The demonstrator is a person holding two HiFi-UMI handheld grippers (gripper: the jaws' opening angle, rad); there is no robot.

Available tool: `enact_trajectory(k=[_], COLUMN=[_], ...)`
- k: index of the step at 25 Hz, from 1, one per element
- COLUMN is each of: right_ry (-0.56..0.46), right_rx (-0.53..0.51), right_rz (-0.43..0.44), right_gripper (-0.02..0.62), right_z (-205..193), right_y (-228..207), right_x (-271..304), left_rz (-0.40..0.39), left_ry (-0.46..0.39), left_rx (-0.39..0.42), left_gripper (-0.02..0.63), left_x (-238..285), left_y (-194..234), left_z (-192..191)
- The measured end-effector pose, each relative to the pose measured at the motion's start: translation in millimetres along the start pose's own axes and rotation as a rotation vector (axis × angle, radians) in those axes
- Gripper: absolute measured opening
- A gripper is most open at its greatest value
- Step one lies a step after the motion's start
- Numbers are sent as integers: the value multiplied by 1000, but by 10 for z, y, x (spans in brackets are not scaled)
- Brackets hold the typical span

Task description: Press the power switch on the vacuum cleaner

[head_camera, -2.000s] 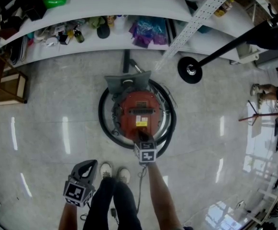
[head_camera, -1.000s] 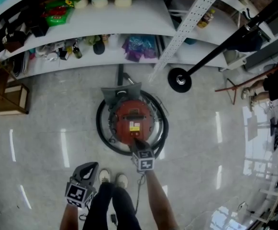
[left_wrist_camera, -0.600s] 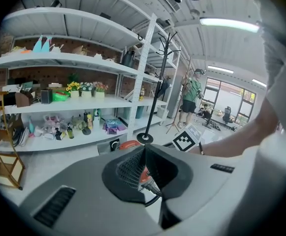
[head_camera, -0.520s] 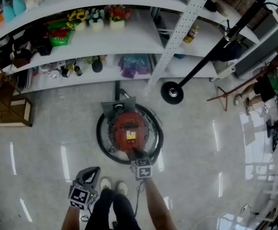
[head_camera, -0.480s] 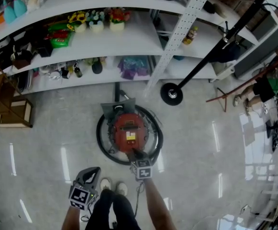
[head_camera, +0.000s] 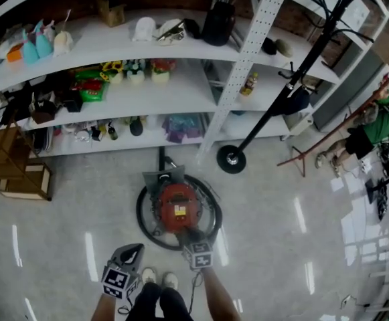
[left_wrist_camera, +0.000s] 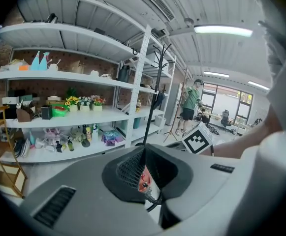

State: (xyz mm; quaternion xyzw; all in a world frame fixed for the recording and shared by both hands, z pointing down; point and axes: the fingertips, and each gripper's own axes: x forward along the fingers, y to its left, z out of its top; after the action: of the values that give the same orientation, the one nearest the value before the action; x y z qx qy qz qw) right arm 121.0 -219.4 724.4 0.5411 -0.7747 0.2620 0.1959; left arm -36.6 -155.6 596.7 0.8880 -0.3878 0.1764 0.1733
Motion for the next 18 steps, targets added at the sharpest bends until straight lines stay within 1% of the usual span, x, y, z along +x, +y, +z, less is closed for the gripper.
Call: enact_trajectory(k=[3, 6, 9, 14, 18], right_ry=[-26, -50, -91, -133, -149], right_rx=[-5, 0, -3, -11, -17], right_rz=[4, 0, -11, -24, -37], right_gripper=[12, 12, 12, 12, 12], right_z=[221, 348, 558, 744, 836], right_y=[43, 76, 172, 312, 388], right_x=[-148, -313, -528, -853, -1100], left_rz=[8, 3, 5, 8, 4], left_ry=[-21, -29, -51, -88, -105], left_rx=[24, 32, 46, 80, 92], left_gripper=[8, 8, 8, 8, 8], left_x=[-45, -136, -254, -414, -550], left_y=[-25, -87, -128, -212, -306], left_z=[204, 317, 469, 709, 914])
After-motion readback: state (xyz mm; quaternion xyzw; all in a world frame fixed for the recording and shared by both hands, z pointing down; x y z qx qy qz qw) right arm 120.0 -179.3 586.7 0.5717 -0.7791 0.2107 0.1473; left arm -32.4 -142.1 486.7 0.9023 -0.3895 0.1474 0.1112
